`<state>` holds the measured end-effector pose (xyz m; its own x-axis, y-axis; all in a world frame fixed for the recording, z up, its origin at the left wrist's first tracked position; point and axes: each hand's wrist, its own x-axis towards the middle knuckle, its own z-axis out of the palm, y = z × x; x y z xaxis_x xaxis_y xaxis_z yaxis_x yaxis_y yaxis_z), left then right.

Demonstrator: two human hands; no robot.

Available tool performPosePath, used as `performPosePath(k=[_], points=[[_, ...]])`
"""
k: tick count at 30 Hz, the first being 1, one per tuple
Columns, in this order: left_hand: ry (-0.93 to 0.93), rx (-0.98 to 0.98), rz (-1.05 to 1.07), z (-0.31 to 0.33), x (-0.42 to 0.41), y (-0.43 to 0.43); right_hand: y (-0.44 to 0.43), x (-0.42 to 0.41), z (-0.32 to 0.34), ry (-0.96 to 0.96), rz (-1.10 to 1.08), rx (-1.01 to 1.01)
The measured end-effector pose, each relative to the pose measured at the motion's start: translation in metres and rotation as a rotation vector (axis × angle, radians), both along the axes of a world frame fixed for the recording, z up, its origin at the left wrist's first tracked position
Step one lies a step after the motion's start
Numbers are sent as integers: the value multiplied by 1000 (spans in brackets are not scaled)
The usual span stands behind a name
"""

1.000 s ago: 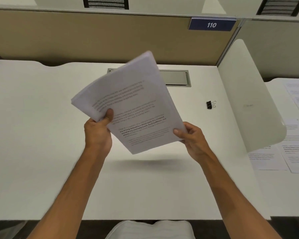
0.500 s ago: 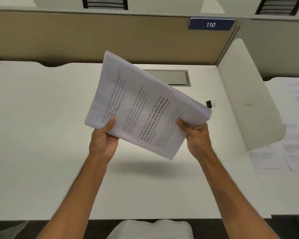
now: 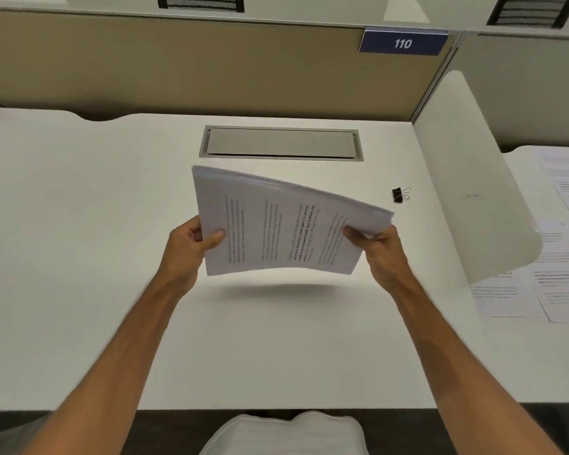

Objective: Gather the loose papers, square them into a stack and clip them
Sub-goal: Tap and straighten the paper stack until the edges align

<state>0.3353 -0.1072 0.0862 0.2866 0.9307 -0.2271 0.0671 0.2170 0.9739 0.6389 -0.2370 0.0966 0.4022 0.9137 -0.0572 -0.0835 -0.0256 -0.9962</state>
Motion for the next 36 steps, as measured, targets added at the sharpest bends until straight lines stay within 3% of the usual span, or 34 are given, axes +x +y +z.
performPosePath(k=[7,17,25,36], points=[[77,-1,212,-34,5,-23,1,-11,-27,2,-18,-70],[-20,-24,237,-36,9,-31,-1,-14,-42,15,-73,-120],[4,-24,243,-40,10,-31,0,-17,-46,32,-108,-147],[-191,81,380,1,41,-39,10,-38,-18,116,-277,37]])
